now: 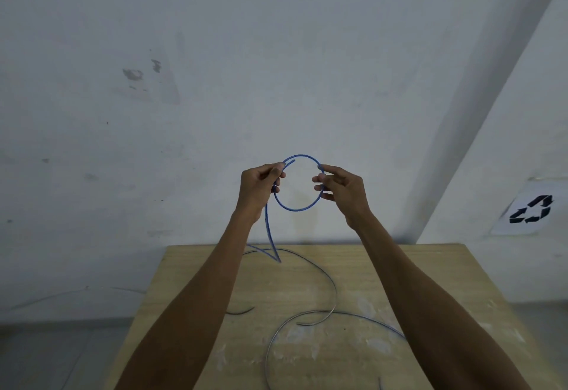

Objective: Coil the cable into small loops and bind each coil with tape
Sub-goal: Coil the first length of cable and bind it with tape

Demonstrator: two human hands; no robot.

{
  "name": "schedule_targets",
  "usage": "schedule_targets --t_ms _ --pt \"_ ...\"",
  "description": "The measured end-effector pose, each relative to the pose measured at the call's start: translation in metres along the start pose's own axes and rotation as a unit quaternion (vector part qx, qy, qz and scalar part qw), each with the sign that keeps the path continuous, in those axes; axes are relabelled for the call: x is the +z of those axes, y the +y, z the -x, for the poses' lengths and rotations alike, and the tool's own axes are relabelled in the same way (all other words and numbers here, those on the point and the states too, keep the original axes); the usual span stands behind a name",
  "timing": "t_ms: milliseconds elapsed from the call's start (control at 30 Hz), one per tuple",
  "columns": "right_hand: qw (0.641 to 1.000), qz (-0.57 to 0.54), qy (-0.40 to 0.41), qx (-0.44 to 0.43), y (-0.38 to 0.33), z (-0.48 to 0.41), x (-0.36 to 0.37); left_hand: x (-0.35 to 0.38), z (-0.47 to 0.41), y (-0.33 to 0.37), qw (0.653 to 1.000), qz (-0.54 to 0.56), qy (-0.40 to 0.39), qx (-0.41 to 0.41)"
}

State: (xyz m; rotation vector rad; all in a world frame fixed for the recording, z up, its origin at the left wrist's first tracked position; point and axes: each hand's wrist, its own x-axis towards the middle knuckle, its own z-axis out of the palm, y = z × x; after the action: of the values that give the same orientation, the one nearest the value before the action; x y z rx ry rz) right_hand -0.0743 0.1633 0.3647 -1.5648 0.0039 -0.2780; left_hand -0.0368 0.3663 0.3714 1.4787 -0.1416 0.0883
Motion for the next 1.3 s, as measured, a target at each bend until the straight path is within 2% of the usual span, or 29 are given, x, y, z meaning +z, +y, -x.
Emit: schedule_targets --t_ms 167,333,733,1100,1300 --pt "0.998 0.042 -0.031 -0.017 -0.007 0.003 0.002 -0.005 0.004 0.01 0.999 -0.013 -0.037 0.018" --pt "0.996 0.064 -0.061 -0.017 -0.015 0.004 0.002 -0.014 0.007 0.015 0.999 -0.02 -0.03 0.038" --pt "0.996 0.045 -0.072 -0.023 -0.024 0.008 0.004 -0.031 0.009 0.024 0.992 -0.03 -0.114 0.037" --pt "0.993 0.052 -0.084 -0.059 -0.033 0.01 0.019 -0.029 0.009 0.026 0.987 -0.072 -0.136 0.053" --pt "0.995 0.037 -0.074 -0.052 -0.034 0.007 0.019 -0.028 0.011 0.031 0.985 -0.073 -0.15 0.049"
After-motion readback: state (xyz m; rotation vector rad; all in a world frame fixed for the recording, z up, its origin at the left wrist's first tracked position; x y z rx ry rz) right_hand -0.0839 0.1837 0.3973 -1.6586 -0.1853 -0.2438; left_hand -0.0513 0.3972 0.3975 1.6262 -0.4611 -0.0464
